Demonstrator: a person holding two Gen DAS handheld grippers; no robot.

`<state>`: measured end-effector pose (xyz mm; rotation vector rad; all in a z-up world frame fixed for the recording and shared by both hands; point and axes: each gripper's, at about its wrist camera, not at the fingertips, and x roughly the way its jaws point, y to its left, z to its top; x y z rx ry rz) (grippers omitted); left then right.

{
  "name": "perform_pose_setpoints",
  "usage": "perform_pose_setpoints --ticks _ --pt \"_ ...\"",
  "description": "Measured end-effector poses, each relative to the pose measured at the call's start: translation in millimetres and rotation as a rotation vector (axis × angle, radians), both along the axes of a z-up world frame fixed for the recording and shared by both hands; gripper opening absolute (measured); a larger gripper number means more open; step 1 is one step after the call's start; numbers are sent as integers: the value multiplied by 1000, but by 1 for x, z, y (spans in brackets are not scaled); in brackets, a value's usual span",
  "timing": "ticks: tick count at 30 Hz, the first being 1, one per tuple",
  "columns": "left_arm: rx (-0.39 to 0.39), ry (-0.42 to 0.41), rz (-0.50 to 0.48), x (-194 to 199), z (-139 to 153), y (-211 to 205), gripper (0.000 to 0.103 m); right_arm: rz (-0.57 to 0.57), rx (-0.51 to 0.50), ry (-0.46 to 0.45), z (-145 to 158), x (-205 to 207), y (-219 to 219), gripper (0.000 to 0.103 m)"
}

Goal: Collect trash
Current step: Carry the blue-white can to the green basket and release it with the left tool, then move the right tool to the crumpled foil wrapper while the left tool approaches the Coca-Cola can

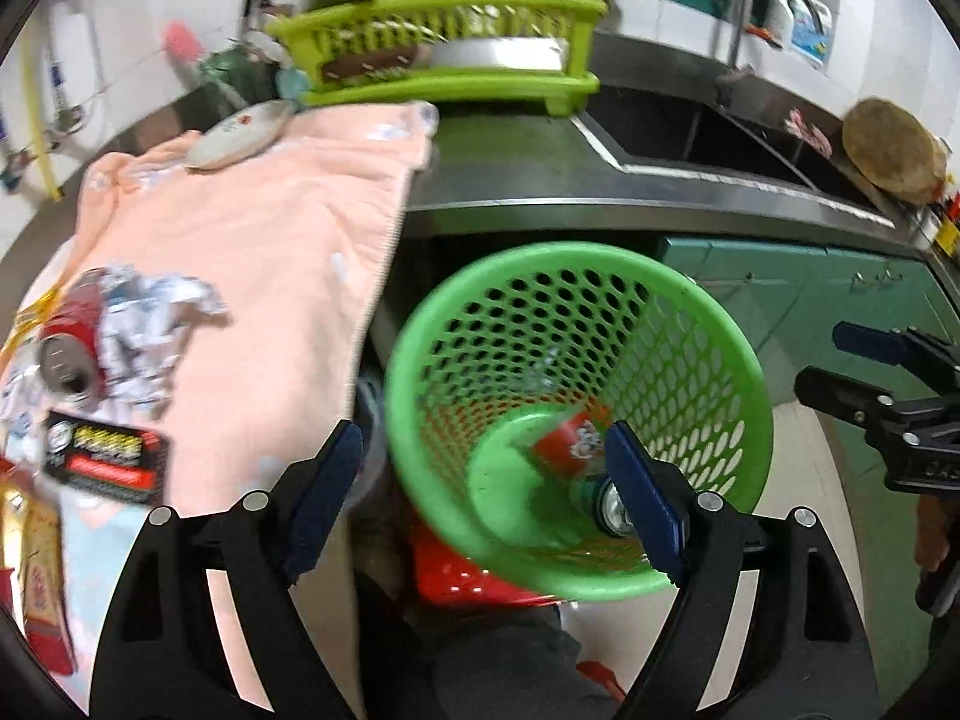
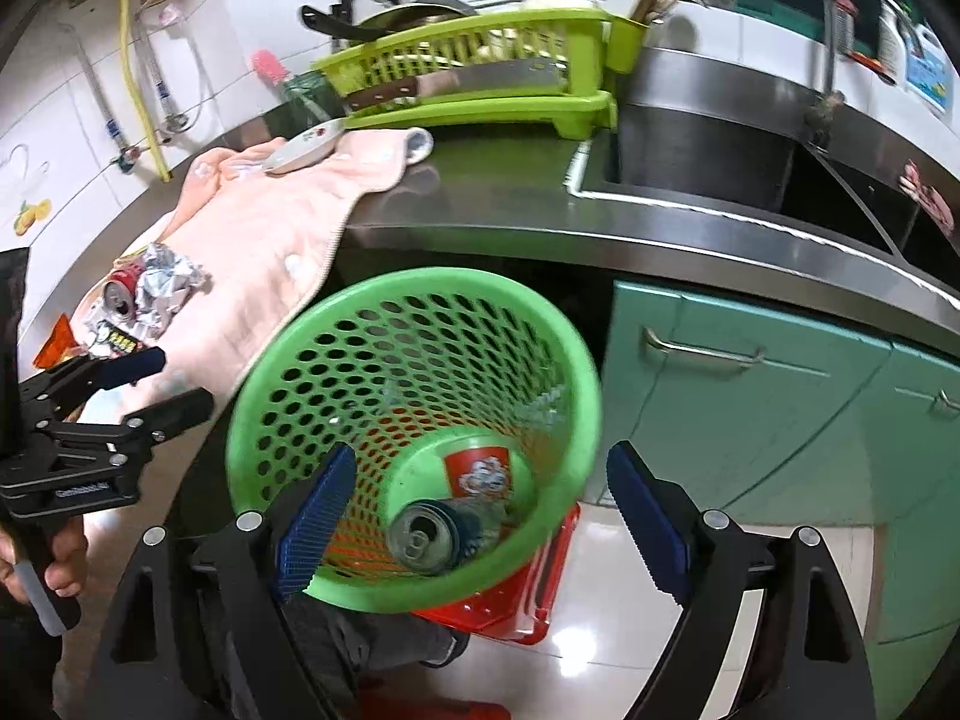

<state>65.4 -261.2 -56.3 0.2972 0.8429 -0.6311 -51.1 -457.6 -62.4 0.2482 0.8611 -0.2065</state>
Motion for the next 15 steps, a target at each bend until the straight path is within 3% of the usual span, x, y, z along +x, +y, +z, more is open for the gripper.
perform_pose_setpoints --ticks 15 --pt "-73 -105 273 13 43 145 82 233 25 -39 24 76 98 82"
